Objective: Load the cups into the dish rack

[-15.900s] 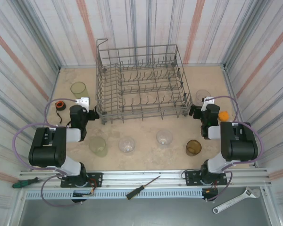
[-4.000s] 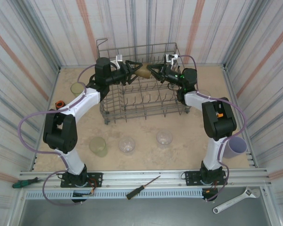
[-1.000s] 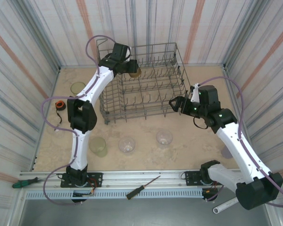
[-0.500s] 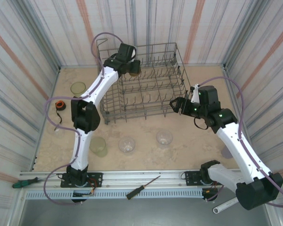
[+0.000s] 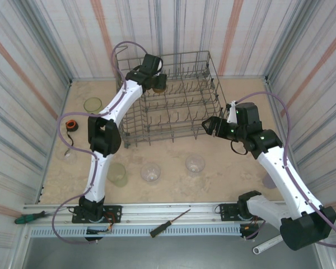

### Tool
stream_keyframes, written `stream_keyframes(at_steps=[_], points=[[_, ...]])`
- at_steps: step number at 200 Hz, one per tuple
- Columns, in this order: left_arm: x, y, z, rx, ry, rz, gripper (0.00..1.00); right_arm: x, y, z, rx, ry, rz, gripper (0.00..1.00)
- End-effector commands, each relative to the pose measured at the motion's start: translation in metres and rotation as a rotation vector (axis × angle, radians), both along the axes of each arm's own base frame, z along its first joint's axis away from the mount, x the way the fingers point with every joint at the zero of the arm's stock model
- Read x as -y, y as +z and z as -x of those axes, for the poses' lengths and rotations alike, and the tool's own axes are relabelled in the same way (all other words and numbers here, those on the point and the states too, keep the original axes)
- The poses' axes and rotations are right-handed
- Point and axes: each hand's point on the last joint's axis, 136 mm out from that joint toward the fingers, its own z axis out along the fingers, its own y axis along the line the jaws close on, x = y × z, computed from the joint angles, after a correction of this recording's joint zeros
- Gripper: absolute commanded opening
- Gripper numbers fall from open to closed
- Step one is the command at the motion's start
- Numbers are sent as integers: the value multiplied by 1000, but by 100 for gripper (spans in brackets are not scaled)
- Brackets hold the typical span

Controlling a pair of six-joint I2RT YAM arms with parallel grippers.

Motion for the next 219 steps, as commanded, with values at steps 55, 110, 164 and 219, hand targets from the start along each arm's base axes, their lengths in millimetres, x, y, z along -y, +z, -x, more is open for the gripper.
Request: stream_keyframes(at_steps=[55, 110, 164, 219], points=[[-1, -13, -15, 23, -8, -68, 37, -3, 13, 2, 41, 29, -6, 99], [-3, -29, -20, 35, -26, -180, 37, -3, 10, -1, 33, 26, 3, 99], [1, -45, -20, 25, -44, -232, 38, -4, 7, -5, 26, 29, 6, 99], [-2, -60, -20, -17, -25, -180, 65, -10, 12, -6, 30, 35, -41, 99]])
